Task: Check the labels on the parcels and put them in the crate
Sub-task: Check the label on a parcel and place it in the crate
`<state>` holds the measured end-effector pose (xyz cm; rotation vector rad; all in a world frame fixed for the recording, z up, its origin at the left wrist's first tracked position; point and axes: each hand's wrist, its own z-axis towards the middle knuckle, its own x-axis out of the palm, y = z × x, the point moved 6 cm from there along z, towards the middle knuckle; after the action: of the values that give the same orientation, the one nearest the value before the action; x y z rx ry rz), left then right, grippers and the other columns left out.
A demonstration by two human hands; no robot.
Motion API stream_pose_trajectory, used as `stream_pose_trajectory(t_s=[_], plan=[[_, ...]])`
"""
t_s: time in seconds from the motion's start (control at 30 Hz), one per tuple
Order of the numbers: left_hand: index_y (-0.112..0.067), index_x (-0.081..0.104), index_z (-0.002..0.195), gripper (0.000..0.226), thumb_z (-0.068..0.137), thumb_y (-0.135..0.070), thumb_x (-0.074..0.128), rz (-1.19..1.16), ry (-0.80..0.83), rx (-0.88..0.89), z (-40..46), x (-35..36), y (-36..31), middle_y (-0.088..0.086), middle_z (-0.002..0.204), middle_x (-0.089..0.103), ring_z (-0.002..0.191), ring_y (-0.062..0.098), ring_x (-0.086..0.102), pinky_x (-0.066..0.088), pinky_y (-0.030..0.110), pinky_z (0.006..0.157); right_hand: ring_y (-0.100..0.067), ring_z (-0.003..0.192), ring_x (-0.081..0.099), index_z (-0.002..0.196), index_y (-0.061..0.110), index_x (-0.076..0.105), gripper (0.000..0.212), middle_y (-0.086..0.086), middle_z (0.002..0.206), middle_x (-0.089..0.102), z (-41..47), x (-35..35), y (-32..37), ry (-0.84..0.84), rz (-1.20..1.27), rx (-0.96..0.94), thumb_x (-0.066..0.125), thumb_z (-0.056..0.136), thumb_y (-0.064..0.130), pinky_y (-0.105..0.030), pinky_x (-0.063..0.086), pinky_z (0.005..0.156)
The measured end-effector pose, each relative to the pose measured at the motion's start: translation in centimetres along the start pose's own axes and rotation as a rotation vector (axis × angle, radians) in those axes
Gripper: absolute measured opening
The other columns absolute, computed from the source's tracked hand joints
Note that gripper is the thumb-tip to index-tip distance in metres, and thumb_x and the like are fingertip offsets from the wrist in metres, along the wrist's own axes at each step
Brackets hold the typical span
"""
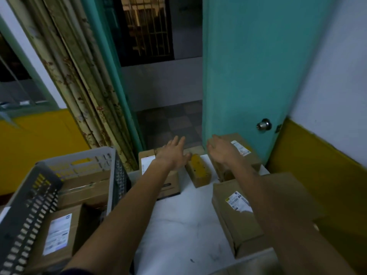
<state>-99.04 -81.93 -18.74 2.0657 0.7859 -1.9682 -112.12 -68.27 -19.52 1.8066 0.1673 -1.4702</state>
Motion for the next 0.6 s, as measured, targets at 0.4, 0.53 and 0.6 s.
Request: stream_pose_trajectory(t_s=[0.4,0.53,0.6], plan=[[-0.021,0.008,0.163,0.077,0.103,-0.053,0.044,-0.068,0.08,0.045,9.4,4.6,-0.8,0.008,0.172,0.006,0.154,0.034,0.02,0.022,0.051,0.122,-0.041,0.131,0.05,0.148,0.008,0.041,0.051,-0.024,0.146,0.05,7.2,2.8,-3.4,0.052,-0.009,0.068,0.04,0.106,0.038,-0.046,0.04,0.108],[-0.019,0.006,0.163,0.077,0.104,-0.054,0.041,-0.063,0.152,0.039,11.7,7.9,-0.5,0.01,0.171,0.006,0.155,0.034,0.018,0.023,0.05,0.122,-0.037,0.13,0.051,0.15,0.01,0.04,0.055,-0.02,0.145,0.052,9.3,5.6,-5.1,0.118,-0.001,0.087,0.04,0.106,0.042,-0.045,0.042,0.107],[-0.02,0.006,0.163,0.078,0.104,-0.055,0.042,-0.065,0.191,0.011,12.9,9.4,-0.2,0.01,0.171,0.006,0.155,0.034,0.017,0.023,0.051,0.122,-0.037,0.13,0.052,0.152,0.011,0.037,0.056,-0.019,0.145,0.052,10.7,7.2,-6.1,0.153,0.006,0.098,0.043,0.105,0.041,-0.046,0.044,0.108]])
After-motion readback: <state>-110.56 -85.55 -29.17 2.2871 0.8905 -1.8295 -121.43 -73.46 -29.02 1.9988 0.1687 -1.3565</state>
